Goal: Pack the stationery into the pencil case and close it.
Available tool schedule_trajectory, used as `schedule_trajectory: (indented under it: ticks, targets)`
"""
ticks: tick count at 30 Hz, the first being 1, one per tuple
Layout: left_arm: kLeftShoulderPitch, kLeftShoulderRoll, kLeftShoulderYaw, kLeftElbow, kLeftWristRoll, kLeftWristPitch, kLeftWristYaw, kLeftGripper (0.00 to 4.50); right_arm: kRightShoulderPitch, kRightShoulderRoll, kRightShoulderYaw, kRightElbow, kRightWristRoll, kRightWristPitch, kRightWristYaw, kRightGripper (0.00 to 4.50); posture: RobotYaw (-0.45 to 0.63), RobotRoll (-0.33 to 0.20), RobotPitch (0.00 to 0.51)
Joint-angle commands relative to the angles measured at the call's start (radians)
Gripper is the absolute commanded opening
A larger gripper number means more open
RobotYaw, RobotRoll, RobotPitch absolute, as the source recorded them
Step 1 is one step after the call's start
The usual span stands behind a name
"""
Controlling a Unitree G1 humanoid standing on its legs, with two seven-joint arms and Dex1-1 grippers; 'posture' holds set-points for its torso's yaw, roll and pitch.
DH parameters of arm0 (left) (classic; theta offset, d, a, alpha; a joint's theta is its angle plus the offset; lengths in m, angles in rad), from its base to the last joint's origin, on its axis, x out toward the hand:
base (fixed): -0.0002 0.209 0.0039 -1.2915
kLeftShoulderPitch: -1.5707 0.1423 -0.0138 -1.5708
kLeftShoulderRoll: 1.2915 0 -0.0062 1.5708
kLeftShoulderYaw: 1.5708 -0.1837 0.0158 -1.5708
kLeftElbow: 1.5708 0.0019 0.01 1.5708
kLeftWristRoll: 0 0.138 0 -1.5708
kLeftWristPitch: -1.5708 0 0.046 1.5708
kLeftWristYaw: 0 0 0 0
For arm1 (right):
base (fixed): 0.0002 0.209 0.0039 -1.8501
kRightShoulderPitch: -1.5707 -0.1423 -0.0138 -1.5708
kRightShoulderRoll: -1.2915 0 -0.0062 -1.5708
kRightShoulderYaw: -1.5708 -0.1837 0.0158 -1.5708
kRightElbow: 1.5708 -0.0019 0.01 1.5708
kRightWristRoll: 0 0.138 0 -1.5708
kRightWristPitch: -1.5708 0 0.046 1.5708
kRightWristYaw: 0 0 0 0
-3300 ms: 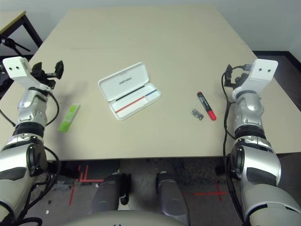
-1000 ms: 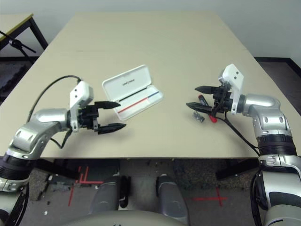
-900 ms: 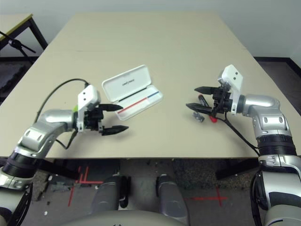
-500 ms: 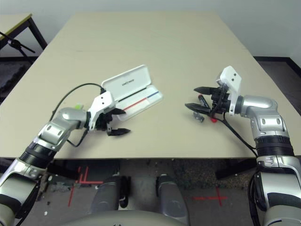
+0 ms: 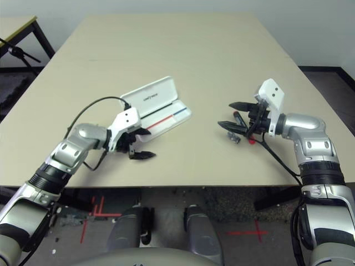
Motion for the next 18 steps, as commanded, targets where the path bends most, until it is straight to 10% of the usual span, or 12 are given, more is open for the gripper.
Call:
schedule_trajectory:
  ticks: [1,7,18]
  targets:
    - [-0.011,-0.002,-0.034,0.025,0.031,0.02,-0.017,2.41,0.013,0.004,-0.013,-0.009,0.004,-0.013,-0.008,4.5,-0.1,0.0,0.088]
    - [-0.029,-0.012,-0.036,0.044,0.046,0.019,-0.026,0.12,0.02,0.002,-0.015,-0.02,0.007,-0.012,-0.015,4.5,-0.11,0.0,0.087]
    - [-0.034,0.054,-0.053,0.036,0.099,-0.166,-0.128,0.04,0.051,-0.026,0.007,-0.089,0.04,0.069,0.063,4.5,-0.11,0.0,0.092]
